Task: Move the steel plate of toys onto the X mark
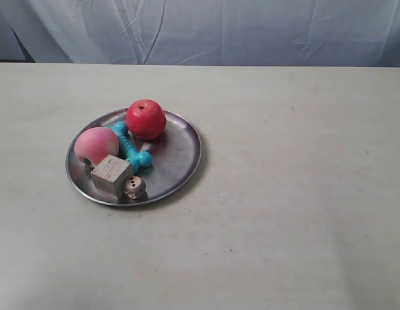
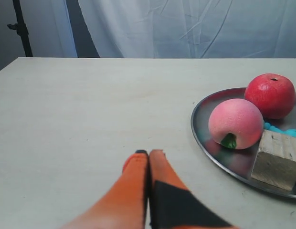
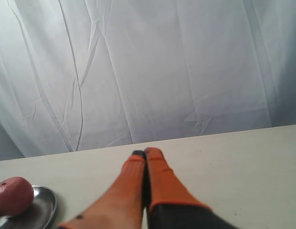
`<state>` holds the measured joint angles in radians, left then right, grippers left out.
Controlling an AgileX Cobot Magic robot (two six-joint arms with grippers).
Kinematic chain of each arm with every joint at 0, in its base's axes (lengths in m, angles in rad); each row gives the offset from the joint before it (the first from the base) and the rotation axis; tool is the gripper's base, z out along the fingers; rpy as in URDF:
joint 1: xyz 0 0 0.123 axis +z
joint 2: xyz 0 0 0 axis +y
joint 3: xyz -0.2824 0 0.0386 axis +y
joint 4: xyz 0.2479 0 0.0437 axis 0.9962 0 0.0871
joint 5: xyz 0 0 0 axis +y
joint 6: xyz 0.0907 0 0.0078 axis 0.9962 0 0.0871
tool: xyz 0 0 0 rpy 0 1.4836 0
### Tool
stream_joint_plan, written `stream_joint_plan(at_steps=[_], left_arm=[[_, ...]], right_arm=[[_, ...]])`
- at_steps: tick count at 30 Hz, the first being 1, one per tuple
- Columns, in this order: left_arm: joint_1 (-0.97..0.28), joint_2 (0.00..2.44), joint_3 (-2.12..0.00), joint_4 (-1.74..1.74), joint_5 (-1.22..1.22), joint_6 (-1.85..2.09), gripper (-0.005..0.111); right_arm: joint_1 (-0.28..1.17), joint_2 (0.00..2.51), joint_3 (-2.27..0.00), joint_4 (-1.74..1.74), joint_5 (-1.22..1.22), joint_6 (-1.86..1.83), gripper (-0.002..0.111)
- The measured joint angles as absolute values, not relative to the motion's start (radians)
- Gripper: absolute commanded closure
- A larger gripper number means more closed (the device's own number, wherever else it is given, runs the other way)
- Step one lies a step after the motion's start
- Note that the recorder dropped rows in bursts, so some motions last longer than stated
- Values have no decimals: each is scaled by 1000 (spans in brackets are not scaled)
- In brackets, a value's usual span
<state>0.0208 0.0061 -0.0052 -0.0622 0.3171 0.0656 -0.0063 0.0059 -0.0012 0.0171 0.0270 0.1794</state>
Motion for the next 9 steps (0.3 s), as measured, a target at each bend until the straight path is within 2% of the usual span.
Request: stream_joint_plan(at_steps=[9], left_arm=[[21, 6, -5, -56, 317, 66, 107]], right_arm=[[-6, 6, -1, 17, 27, 179, 108]])
